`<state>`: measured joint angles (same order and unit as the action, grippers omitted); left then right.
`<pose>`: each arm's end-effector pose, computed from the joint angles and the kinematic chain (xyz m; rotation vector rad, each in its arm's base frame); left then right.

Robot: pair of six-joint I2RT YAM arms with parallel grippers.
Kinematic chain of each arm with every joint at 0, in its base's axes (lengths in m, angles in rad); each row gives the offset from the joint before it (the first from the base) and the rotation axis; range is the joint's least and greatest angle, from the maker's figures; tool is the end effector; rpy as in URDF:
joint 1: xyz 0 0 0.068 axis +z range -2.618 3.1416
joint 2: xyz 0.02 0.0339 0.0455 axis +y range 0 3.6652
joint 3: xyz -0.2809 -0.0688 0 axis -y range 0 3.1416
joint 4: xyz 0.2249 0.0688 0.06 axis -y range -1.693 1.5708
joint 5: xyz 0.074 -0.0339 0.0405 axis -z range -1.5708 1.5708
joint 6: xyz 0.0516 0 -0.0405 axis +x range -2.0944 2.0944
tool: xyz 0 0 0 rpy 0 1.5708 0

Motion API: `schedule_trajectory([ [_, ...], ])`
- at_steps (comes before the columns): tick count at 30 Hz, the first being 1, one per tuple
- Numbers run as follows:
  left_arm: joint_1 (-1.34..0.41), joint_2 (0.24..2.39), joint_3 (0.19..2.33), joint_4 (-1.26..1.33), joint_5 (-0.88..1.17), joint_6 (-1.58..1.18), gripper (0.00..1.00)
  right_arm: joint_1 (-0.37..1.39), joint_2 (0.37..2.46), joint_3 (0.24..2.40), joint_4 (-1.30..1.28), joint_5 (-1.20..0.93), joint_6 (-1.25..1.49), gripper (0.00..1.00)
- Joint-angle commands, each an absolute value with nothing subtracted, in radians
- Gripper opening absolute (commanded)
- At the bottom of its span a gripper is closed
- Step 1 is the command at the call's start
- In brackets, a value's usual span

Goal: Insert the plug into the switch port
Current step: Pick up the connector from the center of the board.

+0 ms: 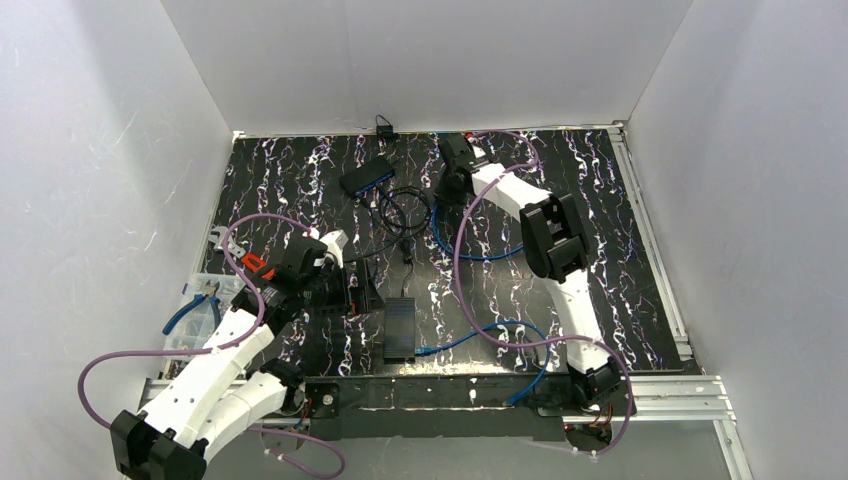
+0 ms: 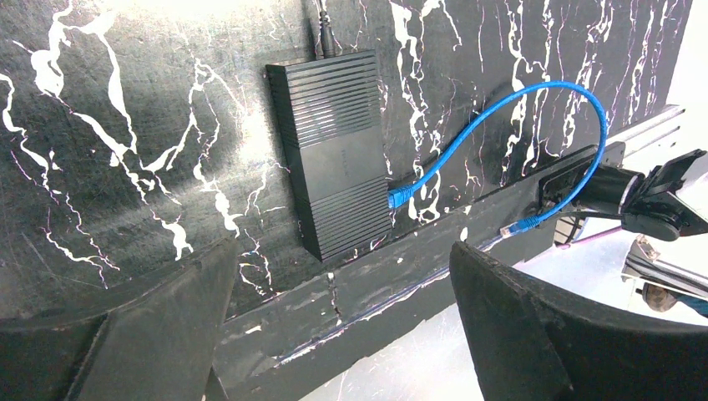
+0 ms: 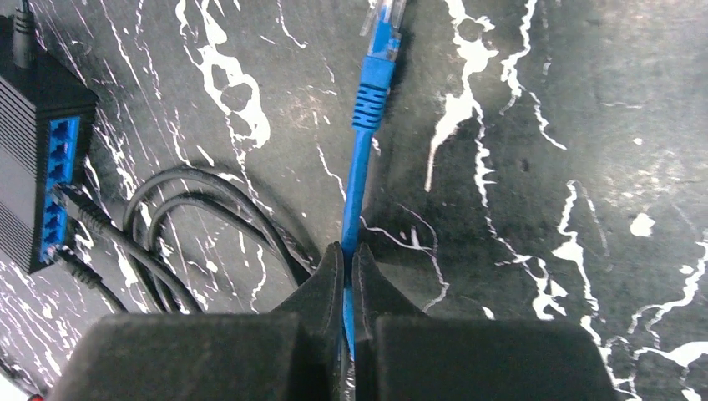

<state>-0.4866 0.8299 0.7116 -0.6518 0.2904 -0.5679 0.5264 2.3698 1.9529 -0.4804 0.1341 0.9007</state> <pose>0.1252 -0.0829 0.2679 0.0521 2.4646 -0.8348 0.4611 0.2600 0.1754 0.5253 2.4566 0.4480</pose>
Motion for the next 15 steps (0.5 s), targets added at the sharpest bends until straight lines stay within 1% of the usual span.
schedule_trajectory([
  [1,-0.483,0.823,0.713,-0.669,0.295,-0.549,0.98,0.517,2.266,1.817,-0.380,0.139,0.804,0.01],
  [7,-0.482,0.788,0.724,-0.677,0.288,-0.549,0.98,0.517,2.066,1.584,-0.181,0.058,0.658,0.01],
  [12,-0.481,0.780,0.763,-0.684,0.294,-0.543,0.98,0.517,1.873,1.379,-0.048,-0.108,0.574,0.01],
  [15,-0.480,0.786,0.794,-0.690,0.288,-0.533,0.98,0.517,1.766,1.278,-0.010,-0.216,0.545,0.01],
])
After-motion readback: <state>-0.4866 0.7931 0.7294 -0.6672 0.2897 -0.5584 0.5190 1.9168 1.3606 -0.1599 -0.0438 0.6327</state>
